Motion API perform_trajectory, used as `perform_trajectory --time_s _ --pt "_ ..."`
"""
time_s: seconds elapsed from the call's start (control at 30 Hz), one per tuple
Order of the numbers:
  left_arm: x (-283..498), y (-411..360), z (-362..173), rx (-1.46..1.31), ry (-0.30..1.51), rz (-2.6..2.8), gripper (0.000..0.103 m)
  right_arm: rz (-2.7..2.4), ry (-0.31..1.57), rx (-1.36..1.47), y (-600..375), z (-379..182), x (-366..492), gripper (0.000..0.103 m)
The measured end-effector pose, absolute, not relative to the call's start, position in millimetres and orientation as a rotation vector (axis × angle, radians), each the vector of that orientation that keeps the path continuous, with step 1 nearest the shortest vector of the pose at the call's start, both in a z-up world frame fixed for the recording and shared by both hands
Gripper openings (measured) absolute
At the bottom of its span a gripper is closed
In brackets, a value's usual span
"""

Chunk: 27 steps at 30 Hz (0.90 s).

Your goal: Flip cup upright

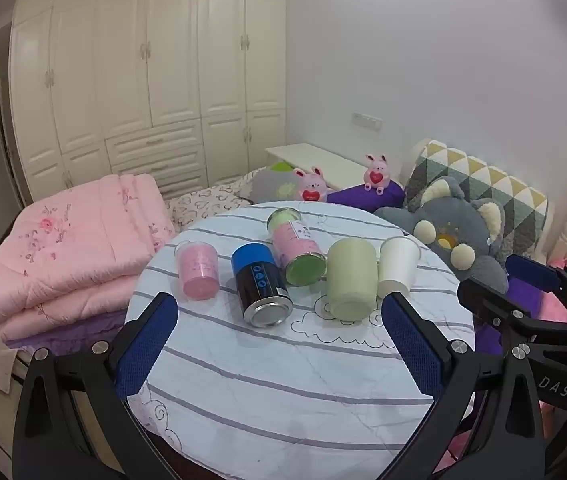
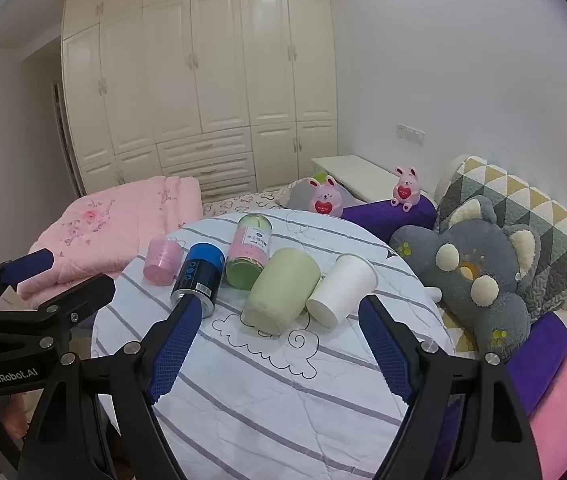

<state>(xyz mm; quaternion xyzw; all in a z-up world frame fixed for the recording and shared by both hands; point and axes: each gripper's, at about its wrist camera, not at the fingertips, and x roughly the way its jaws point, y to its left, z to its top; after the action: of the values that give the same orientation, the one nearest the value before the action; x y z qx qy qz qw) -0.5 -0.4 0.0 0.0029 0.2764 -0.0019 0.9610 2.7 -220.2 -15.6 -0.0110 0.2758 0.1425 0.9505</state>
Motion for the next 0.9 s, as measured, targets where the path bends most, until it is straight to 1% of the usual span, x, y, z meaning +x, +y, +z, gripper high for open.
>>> perform_trajectory --time_s 0.47,0.9 --pt "2 5 -4 -0.015 0.576 -0.009 0.103 0.29 0.57 -0.024 -217 -20 7 0.082" --pt "7 5 -7 -0.028 0.563 -0.015 0.103 0.292 0.508 -0.018 -218 -11 0 0.082"
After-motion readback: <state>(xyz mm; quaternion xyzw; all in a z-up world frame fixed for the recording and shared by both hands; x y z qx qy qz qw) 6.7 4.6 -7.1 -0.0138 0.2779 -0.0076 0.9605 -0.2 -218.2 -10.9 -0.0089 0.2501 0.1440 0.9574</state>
